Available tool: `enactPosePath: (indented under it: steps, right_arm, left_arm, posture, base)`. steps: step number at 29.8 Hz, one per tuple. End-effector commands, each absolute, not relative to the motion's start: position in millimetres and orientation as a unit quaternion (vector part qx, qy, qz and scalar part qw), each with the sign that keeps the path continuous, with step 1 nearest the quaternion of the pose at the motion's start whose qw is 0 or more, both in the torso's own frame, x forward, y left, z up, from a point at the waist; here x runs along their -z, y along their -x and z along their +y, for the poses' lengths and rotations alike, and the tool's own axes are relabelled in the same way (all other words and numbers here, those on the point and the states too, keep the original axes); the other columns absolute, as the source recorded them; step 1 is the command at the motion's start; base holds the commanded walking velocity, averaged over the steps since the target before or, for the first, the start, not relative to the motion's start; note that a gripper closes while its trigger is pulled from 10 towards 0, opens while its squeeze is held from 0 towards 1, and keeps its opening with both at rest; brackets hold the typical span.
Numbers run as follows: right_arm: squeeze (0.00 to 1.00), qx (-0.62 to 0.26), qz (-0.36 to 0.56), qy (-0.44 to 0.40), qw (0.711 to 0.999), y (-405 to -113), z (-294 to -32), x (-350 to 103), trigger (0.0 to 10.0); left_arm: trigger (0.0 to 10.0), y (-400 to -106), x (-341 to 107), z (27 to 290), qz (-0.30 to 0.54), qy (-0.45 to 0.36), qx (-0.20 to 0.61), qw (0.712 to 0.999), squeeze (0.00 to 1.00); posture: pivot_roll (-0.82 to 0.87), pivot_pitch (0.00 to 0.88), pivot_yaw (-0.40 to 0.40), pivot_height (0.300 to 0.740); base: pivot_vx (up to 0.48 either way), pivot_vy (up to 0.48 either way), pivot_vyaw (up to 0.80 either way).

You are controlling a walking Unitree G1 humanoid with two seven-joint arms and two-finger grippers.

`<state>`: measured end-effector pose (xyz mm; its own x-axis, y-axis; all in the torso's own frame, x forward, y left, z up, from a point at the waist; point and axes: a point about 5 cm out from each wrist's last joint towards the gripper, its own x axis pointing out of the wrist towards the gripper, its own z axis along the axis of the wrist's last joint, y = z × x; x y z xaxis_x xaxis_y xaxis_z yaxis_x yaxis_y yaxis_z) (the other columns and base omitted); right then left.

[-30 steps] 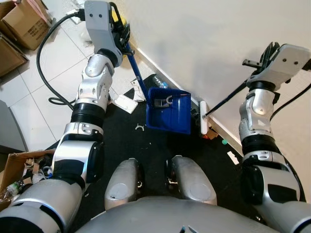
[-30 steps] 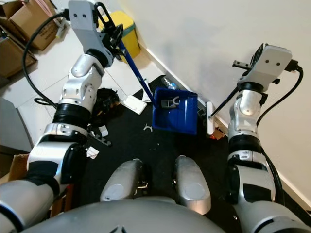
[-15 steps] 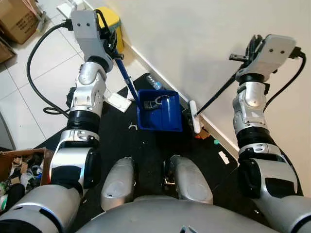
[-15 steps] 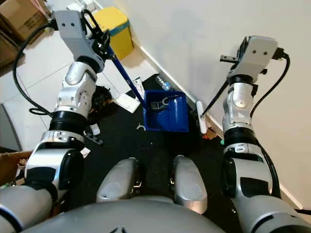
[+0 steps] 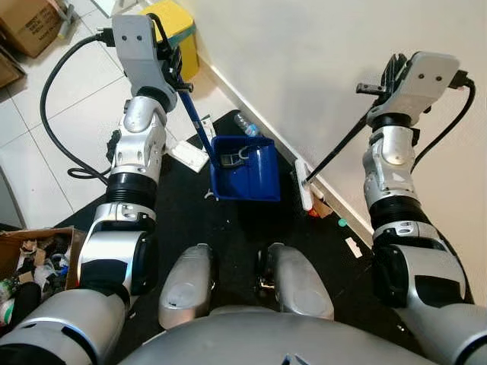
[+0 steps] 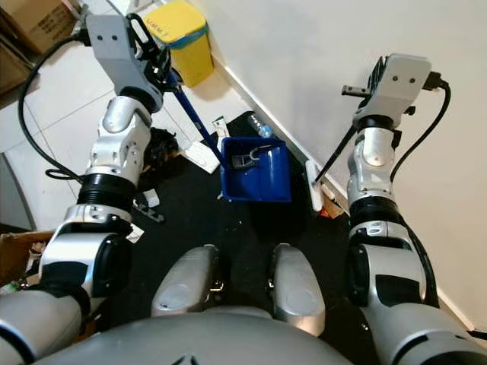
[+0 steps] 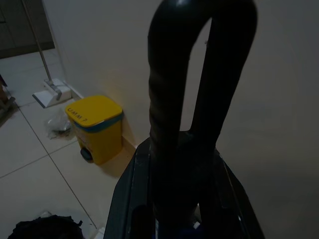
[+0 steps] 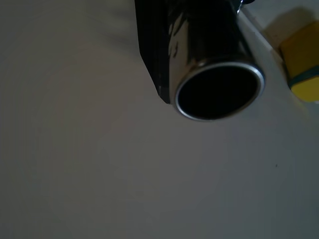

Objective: Sweep floor

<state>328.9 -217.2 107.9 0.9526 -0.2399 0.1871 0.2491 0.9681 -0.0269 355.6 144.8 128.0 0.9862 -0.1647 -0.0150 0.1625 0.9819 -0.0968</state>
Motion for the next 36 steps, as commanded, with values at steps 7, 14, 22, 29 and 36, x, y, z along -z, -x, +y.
enactPosePath:
  steps: [7,14,22,29,36]
  right_arm:
    - [0.0,0.121,-0.085,0.016,0.989,-327.6,-212.2,-101.9,10.0]
    - [0.0,0.121,-0.087,0.0,0.989,-332.1,-211.4,-104.8,10.0]
    - [0.0,0.126,-0.085,0.0,0.988,-330.8,-213.8,-103.3,10.0]
    - [0.0,0.128,-0.083,0.001,0.988,-330.1,-214.2,-101.9,10.0]
    - [0.0,0.129,-0.081,0.0,0.988,-329.5,-215.1,-100.6,10.0]
  left_arm:
    - [10.0,-355.8,-136.1,152.1,-0.011,0.033,0.077,0.996,0.0]
    - [10.0,-354.8,-136.3,148.4,-0.014,0.033,0.078,0.996,0.0]
    - [10.0,-354.8,-136.2,148.0,-0.015,0.033,0.08,0.996,0.0]
    - [10.0,-354.1,-135.4,147.4,-0.013,0.03,0.081,0.996,0.0]
    - [10.0,-354.9,-136.2,146.3,-0.014,0.028,0.084,0.996,0.0]
  posture:
    - [0.1,0.0,0.033,0.74]
    - [0.11,0.0,0.031,0.74]
    - [0.11,0.0,0.031,0.74]
    - [0.11,0.0,0.035,0.74]
    - [0.11,0.0,0.039,0.74]
  base:
    - [0.0,0.315,0.0]
    - [0.0,0.301,0.0]
    - [0.0,0.268,0.0]
    - [0.0,0.406,0.0]
    - [0.0,0.363,0.0]
